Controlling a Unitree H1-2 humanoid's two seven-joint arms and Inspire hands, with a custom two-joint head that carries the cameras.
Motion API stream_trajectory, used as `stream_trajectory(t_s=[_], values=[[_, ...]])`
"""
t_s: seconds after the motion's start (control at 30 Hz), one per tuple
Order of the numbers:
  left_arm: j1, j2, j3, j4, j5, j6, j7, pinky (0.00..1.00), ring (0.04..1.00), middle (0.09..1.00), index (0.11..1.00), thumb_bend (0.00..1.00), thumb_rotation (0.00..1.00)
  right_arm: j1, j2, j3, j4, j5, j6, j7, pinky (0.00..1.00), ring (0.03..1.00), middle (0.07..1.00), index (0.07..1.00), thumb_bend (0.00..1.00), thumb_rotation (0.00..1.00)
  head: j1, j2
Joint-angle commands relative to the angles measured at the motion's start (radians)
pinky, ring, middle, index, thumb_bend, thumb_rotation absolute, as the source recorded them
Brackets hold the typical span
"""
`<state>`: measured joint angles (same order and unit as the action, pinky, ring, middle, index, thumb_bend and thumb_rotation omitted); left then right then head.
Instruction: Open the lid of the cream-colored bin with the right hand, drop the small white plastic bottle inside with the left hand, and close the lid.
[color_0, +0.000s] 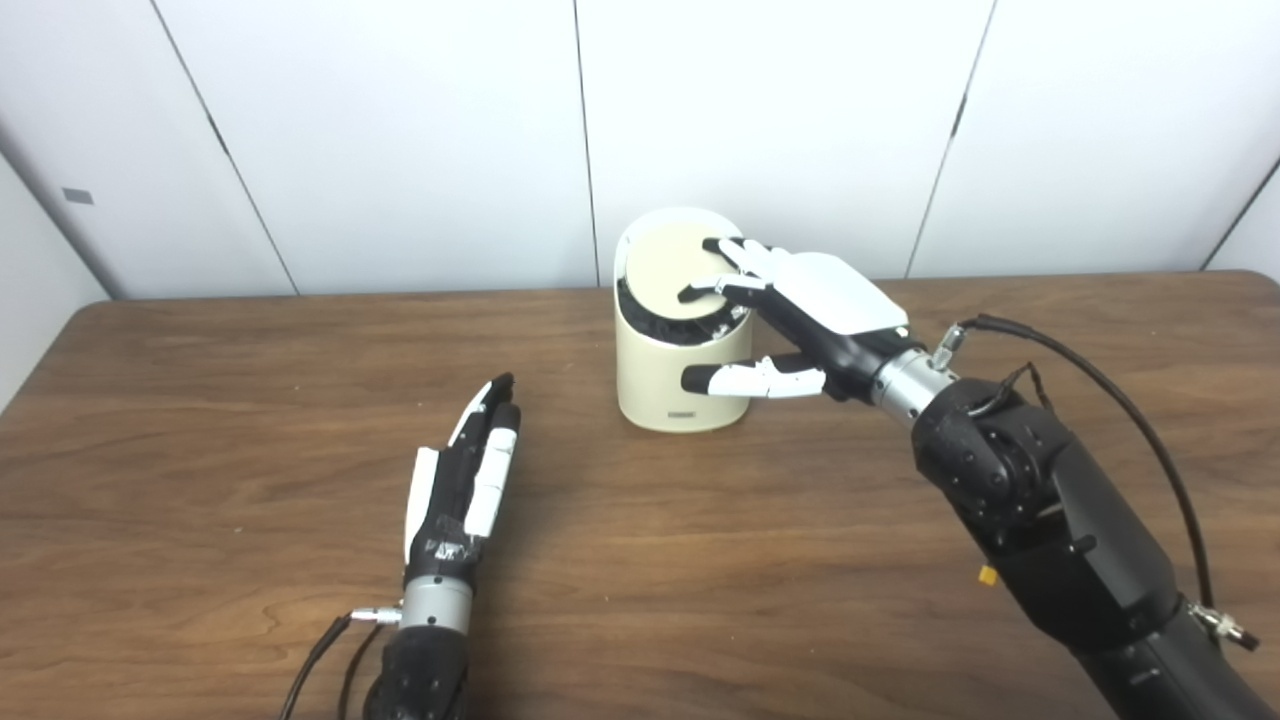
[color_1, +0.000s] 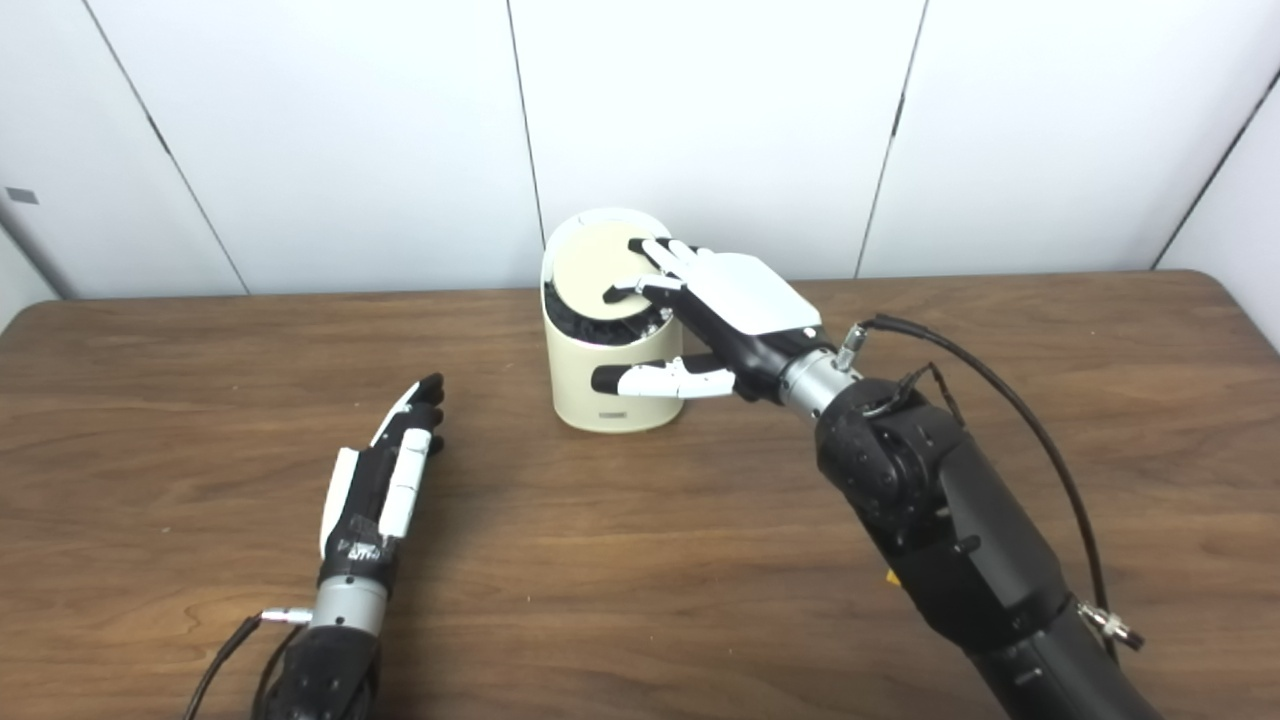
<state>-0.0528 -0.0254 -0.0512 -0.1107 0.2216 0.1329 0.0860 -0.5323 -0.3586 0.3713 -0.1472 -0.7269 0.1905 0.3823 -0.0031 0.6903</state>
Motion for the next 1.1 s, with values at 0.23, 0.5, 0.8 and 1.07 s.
stream_trajectory(t_s=[0.23, 0.5, 0.8, 1.07], values=[[-0.016, -0.009, -0.002, -0.013, -0.005, -0.007, 0.001, 0.89, 0.922, 0.922, 0.919, 0.61, 0.99, -0.021, 0.017, -0.048, -0.049, 0.011, 0.062, 0.026, 1.0, 1.0, 1.0, 0.914, 0.61, 1.0, -0.004, -0.002], [-0.019, -0.008, 0.003, -0.003, -0.009, -0.013, 0.001, 0.9, 0.91, 0.92, 0.915, 0.61, 0.98, -0.022, 0.018, -0.107, -0.121, 0.028, 0.079, 0.015, 1.0, 1.0, 1.0, 0.931, 0.58, 1.0, -0.006, -0.005], [-0.025, -0.003, 0.006, 0.0, -0.007, -0.015, 0.0, 0.89, 0.907, 0.916, 0.912, 0.62, 0.99, 0.008, 0.014, -0.171, -0.166, 0.038, 0.095, 0.007, 1.0, 1.0, 1.0, 0.926, 0.57, 1.0, -0.01, -0.008], [-0.03, -0.003, 0.007, 0.015, 0.0, -0.033, 0.006, 0.89, 0.907, 0.913, 0.907, 0.62, 0.99, 0.046, 0.002, -0.192, -0.194, 0.045, 0.094, 0.013, 1.0, 1.0, 1.0, 0.937, 0.57, 1.0, -0.012, -0.013]])
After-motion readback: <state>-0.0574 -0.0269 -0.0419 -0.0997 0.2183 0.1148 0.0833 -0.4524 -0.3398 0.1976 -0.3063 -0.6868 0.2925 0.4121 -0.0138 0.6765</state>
